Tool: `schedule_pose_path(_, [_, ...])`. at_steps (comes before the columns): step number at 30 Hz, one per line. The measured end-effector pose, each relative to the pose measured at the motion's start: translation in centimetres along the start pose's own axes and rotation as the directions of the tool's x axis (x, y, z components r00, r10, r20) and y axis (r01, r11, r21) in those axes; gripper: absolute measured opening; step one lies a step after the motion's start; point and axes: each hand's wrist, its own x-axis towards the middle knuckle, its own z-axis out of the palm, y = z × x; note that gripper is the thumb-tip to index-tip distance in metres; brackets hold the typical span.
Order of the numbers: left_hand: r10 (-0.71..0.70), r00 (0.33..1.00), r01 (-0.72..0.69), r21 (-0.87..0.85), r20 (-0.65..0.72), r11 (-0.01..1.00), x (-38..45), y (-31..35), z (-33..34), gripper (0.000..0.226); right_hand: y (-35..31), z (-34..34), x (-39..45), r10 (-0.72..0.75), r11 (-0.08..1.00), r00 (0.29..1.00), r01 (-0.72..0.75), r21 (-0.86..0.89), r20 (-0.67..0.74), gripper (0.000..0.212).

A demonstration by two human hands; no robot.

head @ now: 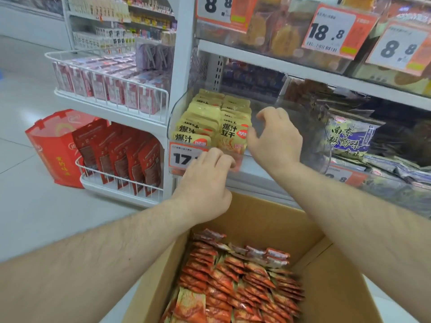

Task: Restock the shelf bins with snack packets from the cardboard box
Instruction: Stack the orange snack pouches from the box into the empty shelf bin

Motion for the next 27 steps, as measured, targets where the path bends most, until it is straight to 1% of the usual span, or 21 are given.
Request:
schedule_pose_path(1, [-0.061, 0.990, 0.071, -0.073, 0.126, 0.995, -0.3, -0.1, -0.2, 0.032, 0.0, 0.0, -2.4, -0.141, 0.984, 0.979, 0.155, 0.092, -0.144, 0.016])
schedule_pose_path(2, [-0.120, 0.952, 0.154, -0.103, 0.281, 0.983, -0.6, -0.4, -0.2, 0.029, 0.2, 0.4, -5.1, -0.226, 0.951, 0.956, 0.258, 0.169, -0.186, 0.013])
schedule_pose_path(3, [-0.160, 0.902, 0.213, -0.090, 0.402, 0.973, -1.0, -0.7, 0.0, 0.031, 0.7, 1.2, -7.9, -0.276, 0.927, 0.950, 0.302, 0.220, -0.143, 0.012])
schedule_pose_path(4, [-0.191, 0.854, 0.249, -0.057, 0.484, 0.967, -1.3, -1.1, 0.4, 0.035, 1.5, 2.4, -10.8, -0.290, 0.923, 0.956, 0.289, 0.253, -0.035, 0.012])
schedule_pose_path(5, [-0.217, 0.810, 0.274, -0.025, 0.544, 0.961, -1.6, -1.4, 0.7, 0.042, 2.4, 3.9, -13.6, -0.276, 0.932, 0.954, 0.237, 0.273, 0.113, 0.010])
schedule_pose_path(6, [-0.234, 0.772, 0.290, 0.000, 0.591, 0.957, -2.0, -1.6, 1.2, 0.047, 3.2, 5.3, -16.1, -0.256, 0.945, 0.927, 0.179, 0.275, 0.275, 0.009])
schedule_pose_path(7, [-0.241, 0.739, 0.295, 0.020, 0.630, 0.955, -2.3, -1.7, 1.6, 0.050, 3.9, 6.7, -18.3, -0.236, 0.959, 0.869, 0.135, 0.250, 0.435, 0.008])
schedule_pose_path(8, [-0.243, 0.709, 0.294, 0.035, 0.662, 0.955, -2.5, -1.8, 2.0, 0.051, 4.4, 8.1, -20.3, -0.222, 0.970, 0.782, 0.119, 0.211, 0.582, 0.009])
schedule_pose_path(9, [-0.241, 0.685, 0.286, 0.050, 0.688, 0.957, -2.7, -1.9, 2.3, 0.051, 4.7, 9.3, -21.9, -0.211, 0.977, 0.670, 0.118, 0.179, 0.712, 0.013])
schedule_pose_path(10, [-0.241, 0.666, 0.277, 0.066, 0.706, 0.959, -2.8, -1.9, 2.6, 0.051, 4.8, 10.5, -23.5, -0.200, 0.980, 0.536, 0.129, 0.155, 0.820, 0.018])
schedule_pose_path(11, [-0.241, 0.653, 0.268, 0.079, 0.718, 0.960, -3.0, -1.9, 2.9, 0.050, 4.7, 11.6, -24.9, -0.195, 0.977, 0.397, 0.156, 0.143, 0.897, 0.026])
schedule_pose_path(12, [-0.243, 0.641, 0.265, 0.088, 0.728, 0.960, -3.0, -2.0, 3.2, 0.050, 4.5, 12.5, -26.1, -0.187, 0.972, 0.271, 0.191, 0.137, 0.944, 0.038])
schedule_pose_path(13, [-0.249, 0.630, 0.268, 0.095, 0.736, 0.959, -3.0, -2.0, 3.4, 0.050, 4.3, 13.5, -27.2, -0.177, 0.965, 0.177, 0.227, 0.134, 0.968, 0.050])
schedule_pose_path(14, [-0.257, 0.619, 0.277, 0.099, 0.742, 0.956, -3.0, -2.1, 3.5, 0.050, 4.2, 14.4, -28.1, -0.163, 0.957, 0.116, 0.259, 0.128, 0.980, 0.060])
schedule_pose_path(15, [-0.265, 0.609, 0.289, 0.102, 0.747, 0.952, -3.0, -2.1, 3.6, 0.049, 4.2, 15.3, -29.0, -0.143, 0.953, 0.077, 0.281, 0.116, 0.987, 0.066])
schedule_pose_path(16, [-0.276, 0.600, 0.301, 0.108, 0.751, 0.948, -3.0, -2.1, 3.7, 0.049, 4.2, 15.9, -29.7, -0.131, 0.949, 0.068, 0.297, 0.105, 0.989, 0.065])
schedule_pose_path(17, [-0.289, 0.591, 0.311, 0.118, 0.753, 0.943, -3.0, -2.1, 3.7, 0.049, 4.2, 16.5, -30.3, -0.130, 0.944, 0.076, 0.315, 0.099, 0.989, 0.057])
schedule_pose_path(19, [-0.323, 0.561, 0.355, 0.131, 0.762, 0.926, -3.1, -2.1, 3.8, 0.047, 4.3, 16.8, -31.0, -0.169, 0.936, 0.135, 0.333, 0.116, 0.976, 0.035])
schedule_pose_path(21, [-0.366, 0.507, 0.459, 0.115, 0.780, 0.881, -3.3, -1.9, 3.9, 0.041, 4.6, 16.5, -30.9, -0.210, 0.946, 0.230, 0.292, 0.138, 0.950, 0.024])
schedule_pose_path(25, [-0.421, 0.364, 0.611, 0.129, 0.831, 0.781, -3.9, -1.3, 3.9, 0.037, 5.8, 13.3, -28.2, -0.239, 0.970, 0.417, 0.147, 0.194, 0.877, 0.017])
schedule_pose_path(27, [-0.455, 0.278, 0.691, 0.153, 0.846, 0.706, -4.0, -1.0, 3.8, 0.041, 6.4, 10.4, -26.2, -0.234, 0.971, 0.548, 0.089, 0.222, 0.803, 0.015])
